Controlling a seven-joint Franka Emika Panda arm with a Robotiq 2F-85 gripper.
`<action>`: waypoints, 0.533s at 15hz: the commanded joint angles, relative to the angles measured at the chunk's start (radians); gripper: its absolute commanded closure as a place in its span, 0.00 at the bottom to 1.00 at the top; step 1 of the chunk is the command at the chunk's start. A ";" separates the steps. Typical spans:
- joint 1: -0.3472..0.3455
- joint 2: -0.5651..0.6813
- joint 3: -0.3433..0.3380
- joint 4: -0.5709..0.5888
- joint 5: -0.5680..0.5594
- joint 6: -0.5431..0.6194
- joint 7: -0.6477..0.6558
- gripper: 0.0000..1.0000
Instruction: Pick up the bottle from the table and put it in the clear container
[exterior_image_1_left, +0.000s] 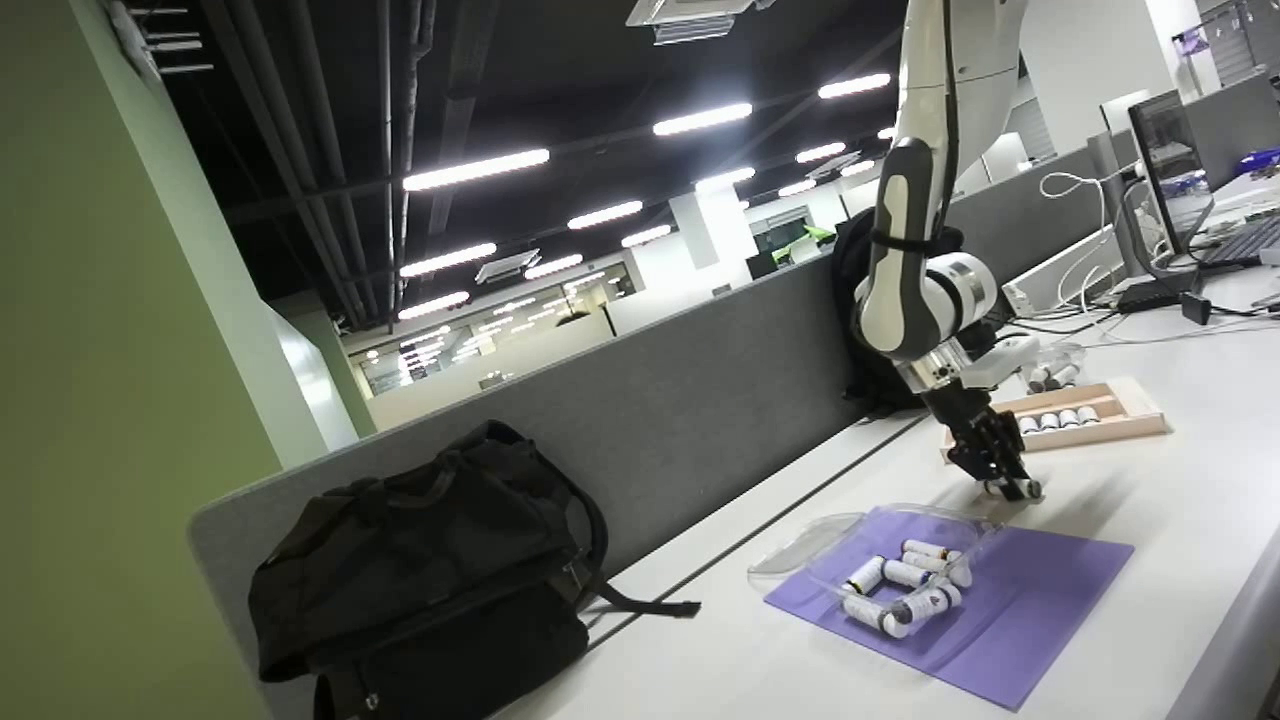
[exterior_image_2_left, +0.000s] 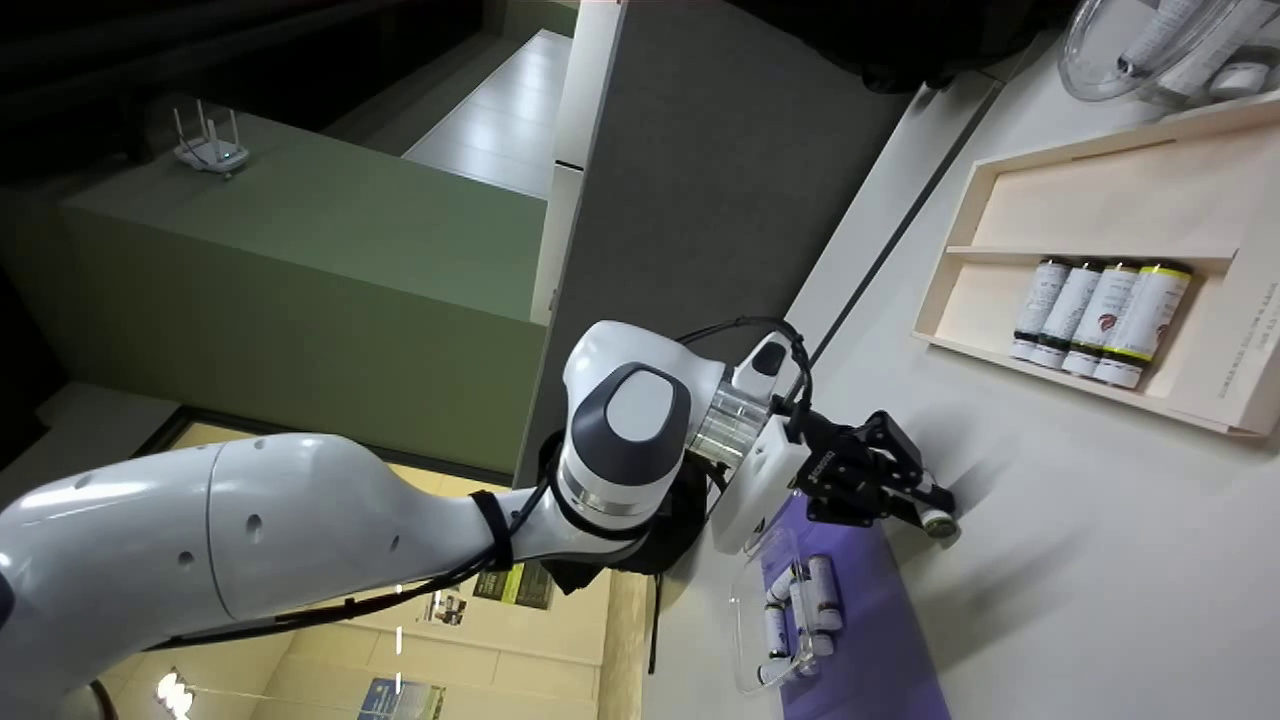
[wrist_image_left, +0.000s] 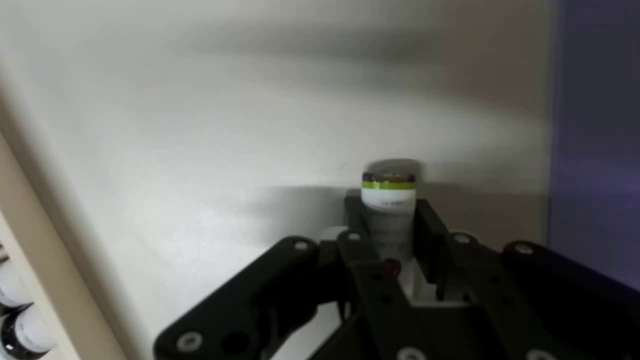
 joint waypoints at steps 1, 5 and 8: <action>0.059 0.004 -0.063 0.001 -0.076 0.056 0.136 0.93; 0.055 0.006 -0.063 0.001 -0.081 0.066 0.149 0.73; 0.065 0.006 -0.071 0.001 -0.083 0.068 0.169 0.73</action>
